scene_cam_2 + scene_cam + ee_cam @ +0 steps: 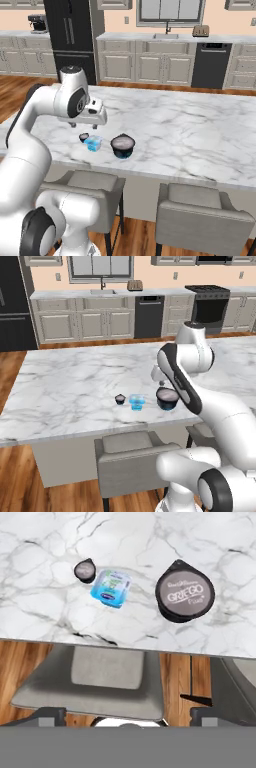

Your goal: Stack the yogurt containers by placing the smaller containers on top of the larger containers.

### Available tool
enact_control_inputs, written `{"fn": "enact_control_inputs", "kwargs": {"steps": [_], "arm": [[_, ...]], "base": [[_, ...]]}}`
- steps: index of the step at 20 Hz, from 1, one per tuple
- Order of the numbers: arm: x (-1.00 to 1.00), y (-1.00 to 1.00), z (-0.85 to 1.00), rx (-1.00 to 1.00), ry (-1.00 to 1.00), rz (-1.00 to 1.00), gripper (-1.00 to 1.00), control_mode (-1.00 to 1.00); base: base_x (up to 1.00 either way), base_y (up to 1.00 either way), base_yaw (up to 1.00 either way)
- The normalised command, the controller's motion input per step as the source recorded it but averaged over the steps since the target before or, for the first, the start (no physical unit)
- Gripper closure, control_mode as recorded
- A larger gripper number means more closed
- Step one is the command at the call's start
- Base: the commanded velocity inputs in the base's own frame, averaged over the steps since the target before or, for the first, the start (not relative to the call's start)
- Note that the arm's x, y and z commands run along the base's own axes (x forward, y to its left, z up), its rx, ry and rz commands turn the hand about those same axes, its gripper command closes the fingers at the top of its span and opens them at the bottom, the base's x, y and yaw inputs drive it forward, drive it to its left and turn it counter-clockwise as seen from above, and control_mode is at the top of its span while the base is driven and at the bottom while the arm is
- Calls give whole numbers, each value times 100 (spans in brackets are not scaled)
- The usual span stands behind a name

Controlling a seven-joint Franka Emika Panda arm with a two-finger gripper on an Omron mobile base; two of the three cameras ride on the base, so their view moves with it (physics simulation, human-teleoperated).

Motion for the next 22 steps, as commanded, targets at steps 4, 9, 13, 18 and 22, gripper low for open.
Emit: {"fn": "enact_control_inputs", "kwargs": {"steps": [4,9,13,18,22], "arm": [[-6,15,-1,0,-11,2,-100,-100],[-1,31,-6,-6,-2,6,-100,-100],[0,33,-6,-14,0,7,-100,-100],[0,29,-11,-16,0,7,-100,-100],[0,8,-7,-13,-3,5,-100,-100]], "base": [[0,0,0],[0,0,0],[0,0,0],[0,0,0],[0,0,0]]}}
